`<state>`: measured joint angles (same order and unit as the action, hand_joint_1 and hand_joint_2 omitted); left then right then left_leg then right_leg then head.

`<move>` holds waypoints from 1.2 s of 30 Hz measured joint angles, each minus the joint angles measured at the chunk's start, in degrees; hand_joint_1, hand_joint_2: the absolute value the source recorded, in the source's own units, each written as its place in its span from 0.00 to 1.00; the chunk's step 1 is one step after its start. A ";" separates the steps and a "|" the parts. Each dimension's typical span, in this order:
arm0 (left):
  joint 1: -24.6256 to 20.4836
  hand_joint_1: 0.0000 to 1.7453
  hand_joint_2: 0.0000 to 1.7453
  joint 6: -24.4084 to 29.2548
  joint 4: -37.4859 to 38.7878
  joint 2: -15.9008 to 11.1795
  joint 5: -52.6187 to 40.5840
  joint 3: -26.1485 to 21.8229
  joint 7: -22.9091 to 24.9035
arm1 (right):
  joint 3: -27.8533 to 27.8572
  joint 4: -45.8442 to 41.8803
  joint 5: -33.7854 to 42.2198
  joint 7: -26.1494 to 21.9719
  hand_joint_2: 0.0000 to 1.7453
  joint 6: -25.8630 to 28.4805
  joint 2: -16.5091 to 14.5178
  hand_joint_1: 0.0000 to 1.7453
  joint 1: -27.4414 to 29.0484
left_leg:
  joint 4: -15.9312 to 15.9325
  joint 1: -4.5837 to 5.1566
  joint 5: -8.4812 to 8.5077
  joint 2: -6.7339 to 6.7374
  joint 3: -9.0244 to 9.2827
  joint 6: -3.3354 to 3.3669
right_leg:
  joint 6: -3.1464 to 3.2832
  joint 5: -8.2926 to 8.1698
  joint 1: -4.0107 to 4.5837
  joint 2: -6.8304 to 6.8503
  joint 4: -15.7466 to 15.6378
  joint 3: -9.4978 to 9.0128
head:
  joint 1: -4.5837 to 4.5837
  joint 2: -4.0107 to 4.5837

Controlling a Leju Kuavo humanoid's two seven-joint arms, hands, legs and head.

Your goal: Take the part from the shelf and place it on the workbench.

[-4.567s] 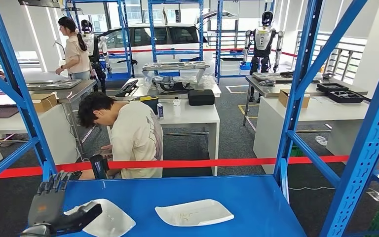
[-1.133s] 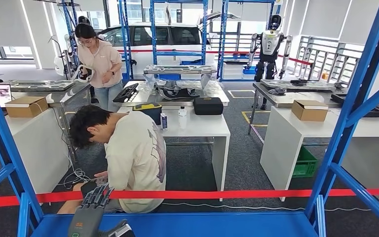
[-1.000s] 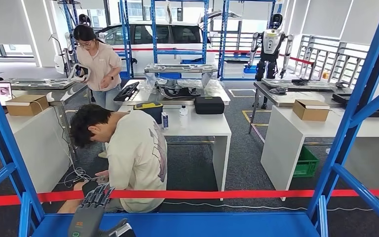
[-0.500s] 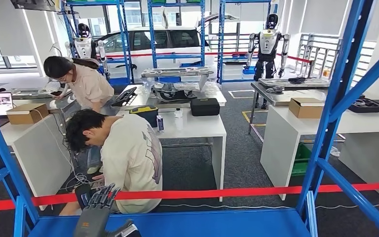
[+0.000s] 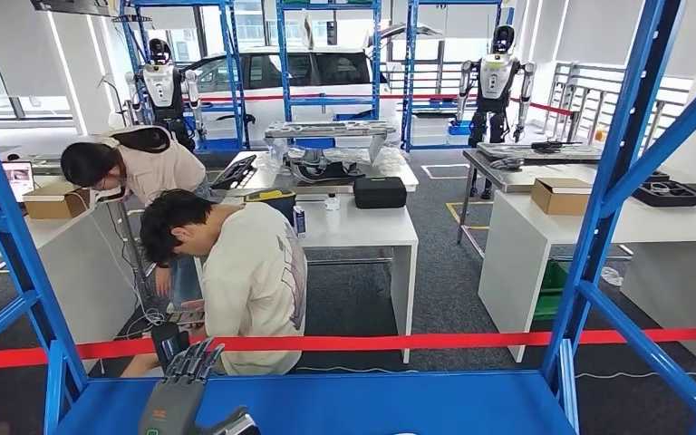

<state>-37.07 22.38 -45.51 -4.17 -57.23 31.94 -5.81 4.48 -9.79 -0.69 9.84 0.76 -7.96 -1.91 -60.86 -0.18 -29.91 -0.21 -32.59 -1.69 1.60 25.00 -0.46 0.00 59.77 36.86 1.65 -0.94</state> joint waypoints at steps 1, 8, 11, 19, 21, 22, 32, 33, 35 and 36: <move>0.02 0.00 0.00 0.01 -0.35 -0.09 -0.03 0.01 0.04 | 0.00 0.01 -0.05 -0.01 0.00 -0.02 -0.05 0.00 0.02 | 2.43 0.14 0.74 0.06 1.26 0.65 | -0.63 -0.01 -0.08 0.00 0.24 0.28 | -0.01 0.00; 1.12 0.00 0.00 -0.16 -0.97 -0.64 -0.72 0.01 0.96 | 0.00 0.02 -0.44 -0.19 0.00 -0.08 -0.13 0.00 0.20 | 2.66 0.41 3.70 0.23 -1.45 2.69 | -2.19 8.44 -0.36 -0.06 14.69 4.50 | -0.05 0.00; 1.21 0.00 0.25 -0.29 -1.13 -0.88 -1.04 0.00 1.34 | 0.00 0.01 -0.52 -0.28 0.00 -0.08 -0.12 0.00 0.17 | 2.08 0.43 4.11 0.22 -2.36 2.24 | -1.65 5.08 -0.24 -0.05 4.33 -2.58 | -0.05 0.00; 1.82 0.00 1.00 -7.74 -3.57 -2.71 1.84 -1.07 3.60 | 0.00 0.02 -1.58 0.26 0.00 -0.09 -0.13 0.00 0.16 | 2.46 0.57 4.88 0.21 -2.67 2.23 | -0.46 3.97 0.25 -0.18 -0.65 -4.65 | -0.02 0.00; 2.21 0.00 0.50 -11.65 -5.50 -3.66 4.81 -1.96 3.11 | 0.00 0.02 -1.95 0.36 0.00 -0.09 -0.13 0.00 0.20 | 2.79 0.53 5.42 0.20 -2.63 1.39 | -0.18 3.79 0.28 -0.17 -0.60 -4.43 | -0.02 0.00; 2.28 0.00 0.25 -14.22 -6.84 -4.35 6.72 -2.45 2.87 | 0.00 0.02 -2.13 0.38 0.00 -0.09 -0.13 0.00 0.20 | 2.90 0.51 5.61 0.19 -2.68 1.12 | -0.06 3.71 0.31 -0.16 -0.57 -4.31 | -0.02 0.00; -5.22 0.00 1.00 -35.95 -17.54 -12.39 28.21 -7.43 3.13 | 0.00 0.02 -2.42 0.90 0.00 -0.09 -0.13 0.00 0.15 | 3.02 0.24 6.01 0.13 -2.95 0.45 | 0.24 3.52 0.57 -0.16 -0.50 -4.01 | -0.03 0.00; -5.63 0.00 1.00 -37.00 -17.97 -13.09 31.01 -7.50 3.46 | 0.00 0.02 -2.42 1.01 0.00 -0.09 -0.13 0.00 0.12 | 3.01 0.24 6.00 0.13 -2.96 0.43 | 0.24 3.51 0.57 -0.16 -0.50 -4.01 | -0.03 0.00; -6.30 0.00 1.00 -38.32 -18.95 -14.54 35.62 -7.52 4.10 | 0.00 0.02 -2.42 1.18 0.00 -0.09 -0.13 0.00 0.13 | 3.00 0.25 5.98 0.15 -2.98 0.38 | 0.23 3.50 0.54 -0.18 -0.51 -4.00 | -0.02 0.00; -6.55 0.00 1.00 -38.53 -19.42 -15.18 36.91 -7.52 4.34 | 0.00 0.02 -2.42 1.20 0.00 -0.09 -0.13 0.00 0.17 | 2.99 0.26 5.97 0.16 -2.98 0.35 | 0.22 3.50 0.52 -0.19 -0.51 -3.99 | -0.03 0.00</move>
<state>-43.62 -16.16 -64.92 -19.35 -20.32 24.42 -1.47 4.48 -9.77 -3.10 11.03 0.68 -8.09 -1.73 -57.86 0.07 -23.94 -0.05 -35.58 -1.34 1.82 28.50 0.06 -0.19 59.26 32.87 1.63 -0.94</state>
